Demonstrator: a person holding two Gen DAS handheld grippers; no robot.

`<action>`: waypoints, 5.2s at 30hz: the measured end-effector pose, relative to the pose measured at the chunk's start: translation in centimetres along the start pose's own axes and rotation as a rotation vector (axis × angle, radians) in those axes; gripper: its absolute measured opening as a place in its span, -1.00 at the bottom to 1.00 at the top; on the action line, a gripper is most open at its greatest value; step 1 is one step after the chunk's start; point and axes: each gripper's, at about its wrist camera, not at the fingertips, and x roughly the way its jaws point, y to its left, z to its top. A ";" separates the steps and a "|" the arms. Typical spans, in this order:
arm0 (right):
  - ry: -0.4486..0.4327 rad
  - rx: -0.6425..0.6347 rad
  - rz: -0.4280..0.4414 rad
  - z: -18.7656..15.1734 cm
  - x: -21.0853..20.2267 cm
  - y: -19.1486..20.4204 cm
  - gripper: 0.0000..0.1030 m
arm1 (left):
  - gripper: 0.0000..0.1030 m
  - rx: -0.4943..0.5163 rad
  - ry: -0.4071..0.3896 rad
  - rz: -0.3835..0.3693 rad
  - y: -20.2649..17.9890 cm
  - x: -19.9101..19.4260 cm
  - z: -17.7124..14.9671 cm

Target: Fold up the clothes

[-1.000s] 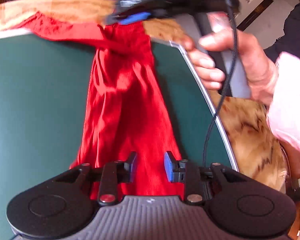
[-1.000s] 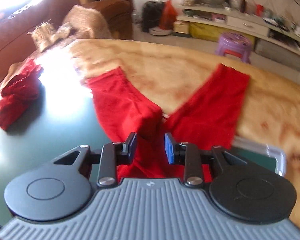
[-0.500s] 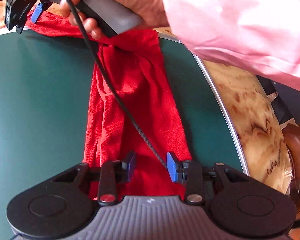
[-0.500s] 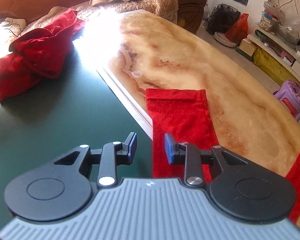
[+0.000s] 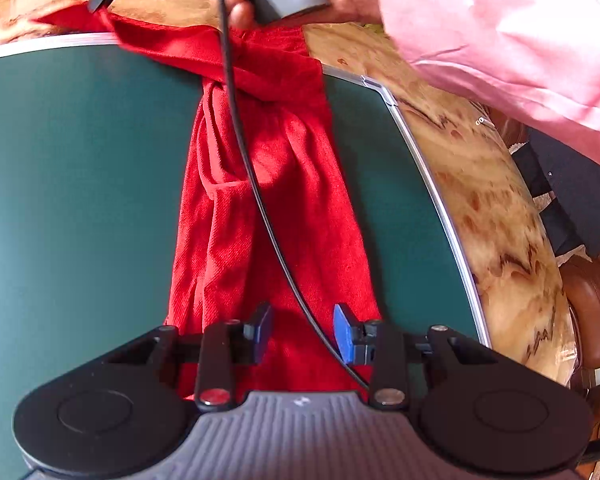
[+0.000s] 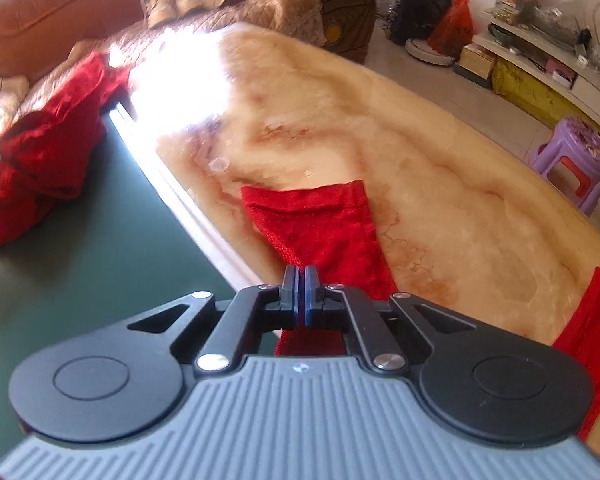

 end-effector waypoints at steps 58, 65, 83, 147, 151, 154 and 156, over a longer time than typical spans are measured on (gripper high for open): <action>-0.119 0.788 -0.362 -9.7 -3.3 -26.8 -0.87 | -0.05 -0.010 0.000 -0.019 -0.2 0.0 0.4; -0.129 0.835 -0.342 -10.1 -4.0 -27.0 -0.75 | -0.04 -0.018 -0.005 -0.022 -0.1 -0.1 0.3; -0.139 0.794 -0.373 -9.8 -5.1 -26.8 -0.94 | -0.03 0.001 -0.011 -0.025 -0.1 -0.1 0.2; -0.011 0.898 -0.241 -14.8 -7.7 -23.4 -0.50 | -0.04 0.086 0.009 0.021 0.0 -1.9 -1.0; 0.026 0.948 -0.134 -16.4 -8.4 -21.8 -0.50 | -0.04 0.109 0.020 0.018 -0.4 -2.5 -1.9; 0.038 0.946 -0.126 -16.2 -8.6 -21.3 -0.50 | 0.00 0.111 0.026 0.018 -0.5 -2.9 -2.4; 0.066 0.946 -0.135 -16.0 -8.4 -21.1 -0.50 | 0.03 0.106 0.027 0.020 -0.5 -3.1 -2.8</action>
